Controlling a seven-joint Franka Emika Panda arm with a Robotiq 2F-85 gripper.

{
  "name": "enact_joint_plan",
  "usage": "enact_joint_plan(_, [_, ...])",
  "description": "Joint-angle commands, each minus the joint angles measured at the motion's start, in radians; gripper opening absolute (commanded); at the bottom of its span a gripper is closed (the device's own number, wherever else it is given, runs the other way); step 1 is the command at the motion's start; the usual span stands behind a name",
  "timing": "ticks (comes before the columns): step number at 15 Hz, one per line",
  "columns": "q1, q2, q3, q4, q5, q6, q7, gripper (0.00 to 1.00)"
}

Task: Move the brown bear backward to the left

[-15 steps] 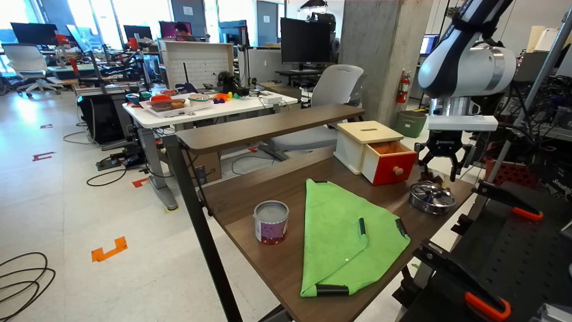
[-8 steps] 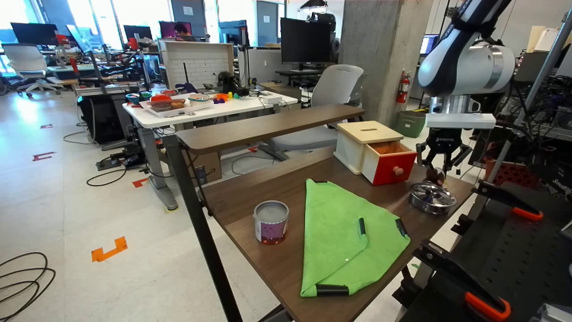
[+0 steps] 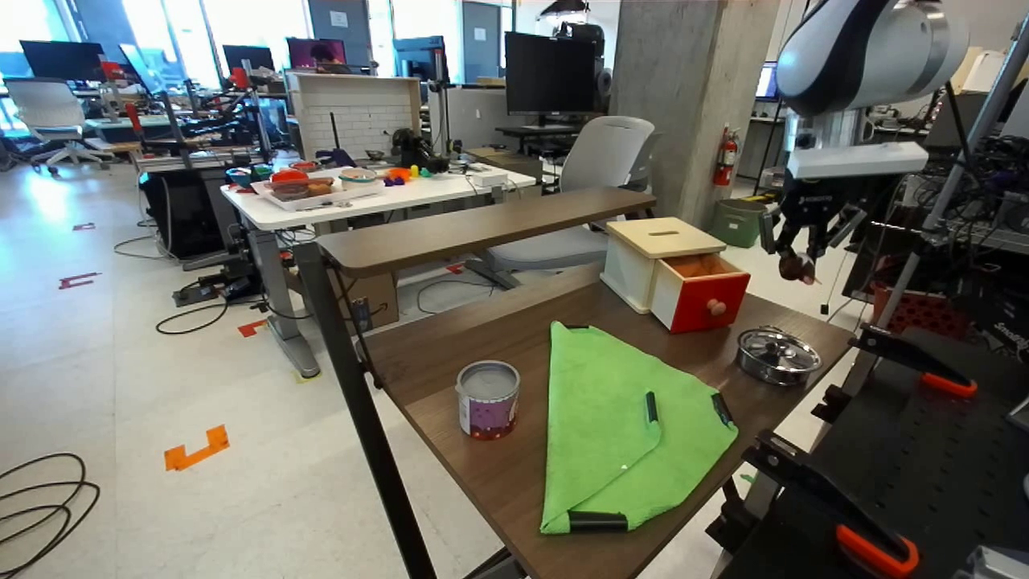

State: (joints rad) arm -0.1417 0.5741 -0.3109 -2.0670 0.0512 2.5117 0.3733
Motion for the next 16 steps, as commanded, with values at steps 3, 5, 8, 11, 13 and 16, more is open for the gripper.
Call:
enact_joint_plan(3, [0.151, -0.299, -0.012, -0.155, -0.236, -0.012, 0.006, 0.04])
enact_joint_plan(5, [0.173, -0.344, 0.042, -0.145, -0.267, -0.023, -0.013, 0.04])
enact_joint_plan(8, [0.190, -0.361, 0.140, -0.099, -0.237, -0.039, -0.048, 0.04])
enact_joint_plan(11, [0.191, -0.318, 0.237, -0.026, -0.159, -0.055, -0.127, 0.04])
enact_joint_plan(13, [0.193, -0.261, 0.287, 0.039, -0.107, -0.079, -0.184, 0.04])
enact_joint_plan(16, [0.199, -0.158, 0.330, 0.160, -0.071, -0.153, -0.238, 0.04])
